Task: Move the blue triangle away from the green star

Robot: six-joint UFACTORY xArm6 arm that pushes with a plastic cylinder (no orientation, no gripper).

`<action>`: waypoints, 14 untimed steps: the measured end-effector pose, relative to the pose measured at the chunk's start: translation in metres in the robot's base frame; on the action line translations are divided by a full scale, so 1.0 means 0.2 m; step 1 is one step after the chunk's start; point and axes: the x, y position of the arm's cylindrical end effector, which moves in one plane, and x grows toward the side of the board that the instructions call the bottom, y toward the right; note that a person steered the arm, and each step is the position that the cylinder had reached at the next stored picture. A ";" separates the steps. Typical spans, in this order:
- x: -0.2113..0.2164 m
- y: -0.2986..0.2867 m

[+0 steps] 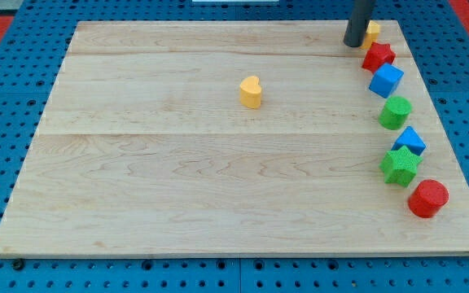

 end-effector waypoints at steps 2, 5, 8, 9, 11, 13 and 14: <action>0.48 -0.18; 1.49 -0.22; 1.76 0.77; 1.40 0.76; 1.02 0.54; 1.02 0.60; 1.02 0.60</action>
